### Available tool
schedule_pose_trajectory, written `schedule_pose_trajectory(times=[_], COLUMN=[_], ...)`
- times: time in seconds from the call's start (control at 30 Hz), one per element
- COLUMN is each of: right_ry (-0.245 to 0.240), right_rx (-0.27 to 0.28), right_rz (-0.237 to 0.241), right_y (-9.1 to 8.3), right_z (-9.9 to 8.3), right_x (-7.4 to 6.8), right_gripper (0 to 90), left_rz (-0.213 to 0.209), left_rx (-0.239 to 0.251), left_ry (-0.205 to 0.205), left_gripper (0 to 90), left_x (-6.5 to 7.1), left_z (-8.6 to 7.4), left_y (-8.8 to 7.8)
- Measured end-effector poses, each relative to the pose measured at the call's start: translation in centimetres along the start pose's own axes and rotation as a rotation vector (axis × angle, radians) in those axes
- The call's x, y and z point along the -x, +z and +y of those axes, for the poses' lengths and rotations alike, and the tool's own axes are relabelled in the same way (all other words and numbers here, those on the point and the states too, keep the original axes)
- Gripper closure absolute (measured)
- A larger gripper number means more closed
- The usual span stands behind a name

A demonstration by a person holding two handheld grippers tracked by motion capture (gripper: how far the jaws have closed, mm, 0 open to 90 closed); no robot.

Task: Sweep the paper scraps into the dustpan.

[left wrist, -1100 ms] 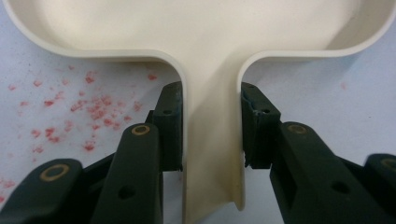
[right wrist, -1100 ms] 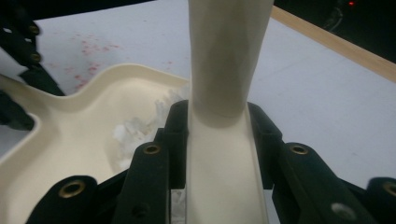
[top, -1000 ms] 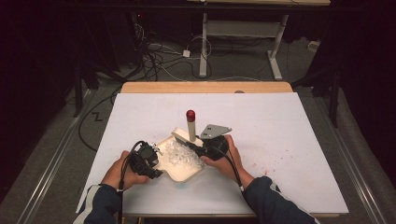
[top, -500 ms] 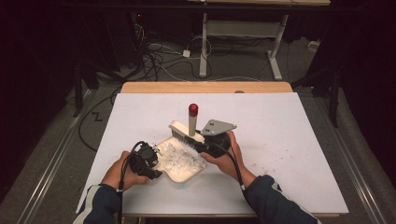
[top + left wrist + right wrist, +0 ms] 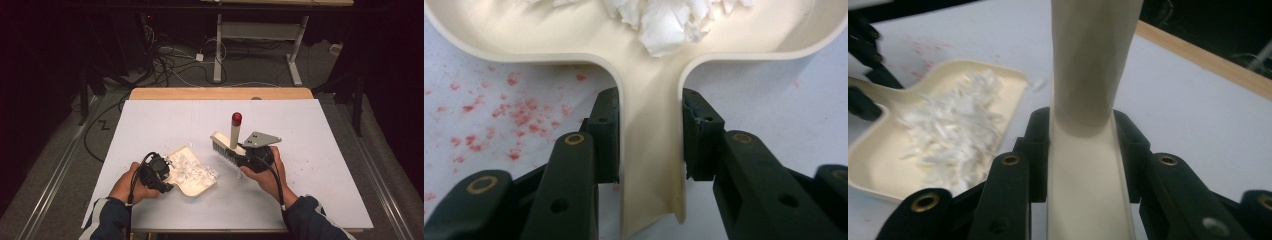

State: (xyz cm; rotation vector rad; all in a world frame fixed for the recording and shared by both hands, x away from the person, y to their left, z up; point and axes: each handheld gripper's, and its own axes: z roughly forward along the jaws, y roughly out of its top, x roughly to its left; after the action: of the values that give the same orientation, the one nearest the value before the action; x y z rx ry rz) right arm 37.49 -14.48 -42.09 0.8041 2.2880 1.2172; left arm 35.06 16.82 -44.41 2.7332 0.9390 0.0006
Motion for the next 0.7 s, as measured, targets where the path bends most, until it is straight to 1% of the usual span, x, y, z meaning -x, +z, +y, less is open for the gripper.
schedule_pose_trajectory(times=[0.1, 0.17, 0.27, 0.4, 0.5, 0.57, 0.63, 0.7], right_ry=[0.042, 0.040, 0.030, 0.037, 0.075, 0.069, 0.073, 0.057], right_rx=[-0.014, -0.014, -0.010, 0.008, 0.035, 0.046, 0.053, 0.065], right_rz=[-0.028, -0.039, -0.053, -0.030, 0.029, 0.046, 0.070, 0.074], right_y=[0.8, 1.6, 2.7, 4.4, 5.4, 6.1, 6.6, 6.6], right_z=[-0.7, -0.7, -0.1, 0.7, 1.7, 2.3, 2.8, 3.4], right_x=[0.0, -0.6, -1.8, -3.1, -4.1, -4.9, -5.6, -6.1], right_gripper=[67.7, 67.7, 67.7, 67.7, 67.7, 67.7, 67.7, 67.7], left_rz=[0.000, 0.006, 0.012, 0.018, 0.016, 0.014, 0.012, 0.010], left_rx=[-0.005, -0.002, 0.007, 0.017, 0.026, 0.032, 0.036, 0.040], left_ry=[0.008, 0.009, 0.005, 0.005, 0.005, 0.005, 0.004, 0.005], left_gripper=[63.1, 63.0, 62.9, 62.9, 62.9, 62.9, 62.9, 63.0], left_x=[0.3, 0.3, 0.5, 0.6, 0.6, 0.6, 0.5, 0.5], left_z=[0.0, 0.0, 0.0, -0.1, -0.1, -0.2, -0.2, -0.3], left_y=[0.0, -0.1, -0.2, -0.4, -0.4, -0.3, -0.3, -0.3])
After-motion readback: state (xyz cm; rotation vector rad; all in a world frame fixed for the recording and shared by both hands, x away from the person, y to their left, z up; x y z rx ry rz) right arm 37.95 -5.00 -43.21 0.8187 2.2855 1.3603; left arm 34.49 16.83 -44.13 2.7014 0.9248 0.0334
